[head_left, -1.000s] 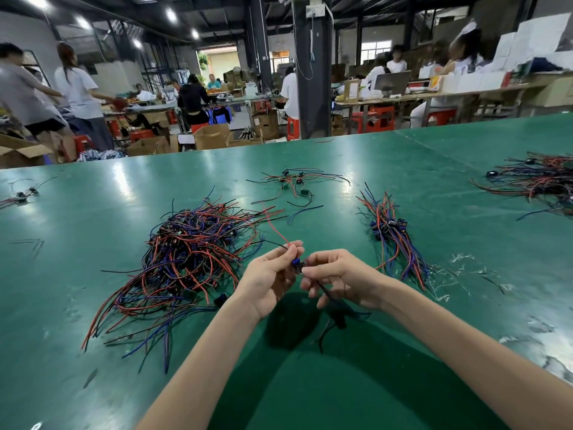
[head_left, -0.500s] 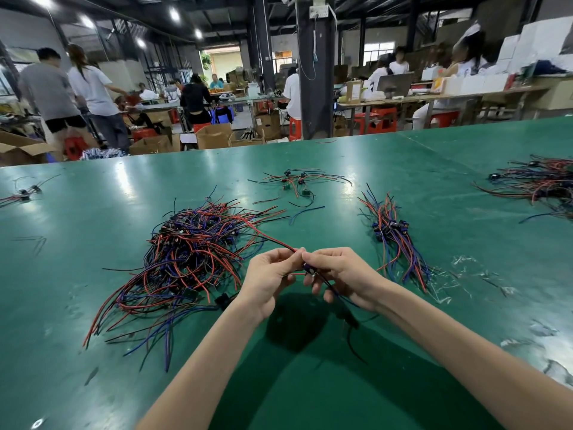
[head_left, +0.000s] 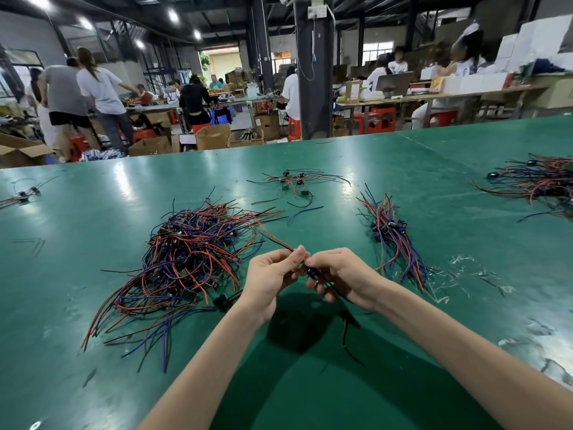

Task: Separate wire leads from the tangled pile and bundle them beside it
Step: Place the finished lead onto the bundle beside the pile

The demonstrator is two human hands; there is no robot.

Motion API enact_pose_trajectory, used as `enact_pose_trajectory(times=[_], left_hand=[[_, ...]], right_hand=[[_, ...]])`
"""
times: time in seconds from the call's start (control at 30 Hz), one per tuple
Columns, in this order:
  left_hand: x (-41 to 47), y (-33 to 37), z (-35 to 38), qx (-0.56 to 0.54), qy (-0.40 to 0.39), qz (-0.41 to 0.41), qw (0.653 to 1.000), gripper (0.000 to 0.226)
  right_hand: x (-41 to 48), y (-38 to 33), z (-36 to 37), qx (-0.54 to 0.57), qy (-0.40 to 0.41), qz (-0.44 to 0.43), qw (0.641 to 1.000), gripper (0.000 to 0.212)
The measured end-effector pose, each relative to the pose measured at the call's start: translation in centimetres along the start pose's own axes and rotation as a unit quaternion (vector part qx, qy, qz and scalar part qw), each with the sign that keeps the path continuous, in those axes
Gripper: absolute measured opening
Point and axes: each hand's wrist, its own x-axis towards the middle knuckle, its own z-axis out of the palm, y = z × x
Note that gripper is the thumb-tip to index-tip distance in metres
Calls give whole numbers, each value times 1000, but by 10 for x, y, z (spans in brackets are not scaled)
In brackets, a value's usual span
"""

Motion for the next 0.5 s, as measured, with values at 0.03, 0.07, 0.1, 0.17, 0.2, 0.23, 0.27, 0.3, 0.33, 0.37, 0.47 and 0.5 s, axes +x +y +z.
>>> enact_pose_trajectory(times=[0.03, 0.07, 0.1, 0.17, 0.2, 0.23, 0.27, 0.3, 0.33, 0.37, 0.47, 0.5], left_hand=[[0, 0, 0, -10, -3, -1, 1000, 13], [0, 0, 0, -17, -5, -3, 1000, 12], [0, -1, 0, -17, -7, -4, 1000, 12], [0, -1, 0, 6, -4, 1, 1000, 13], [0, -2, 0, 29, 1, 12, 1000, 14], [1, -3, -1, 58, 7, 31, 998, 17], [1, -4, -1, 91, 14, 55, 994, 20], [2, -4, -2, 127, 21, 82, 988, 22], [3, -5, -2, 162, 28, 107, 980, 23], [3, -6, -3, 197, 35, 131, 971, 23], [3, -9, -2, 279, 60, 191, 939, 17], [2, -10, -1, 303, 73, 214, 926, 14]], right_hand=[[0, 0, 0, 2, 0, 7, 1000, 19], [-1, -1, 0, 3, 0, 13, 1000, 19], [-1, -1, 0, -1, 2, 16, 1000, 20], [-1, -1, 1, -16, 11, 13, 1000, 22], [-1, 0, 1, -26, 19, 9, 999, 23], [0, 0, 2, -37, 28, 5, 999, 25], [0, 1, 2, -50, 39, 0, 998, 26], [0, 2, 2, -64, 51, -5, 997, 28], [1, 3, 2, -76, 61, -9, 995, 28], [2, 4, 3, -86, 72, -10, 994, 29], [3, 8, 3, -107, 100, -16, 989, 33], [3, 8, 3, -106, 102, -19, 989, 33]])
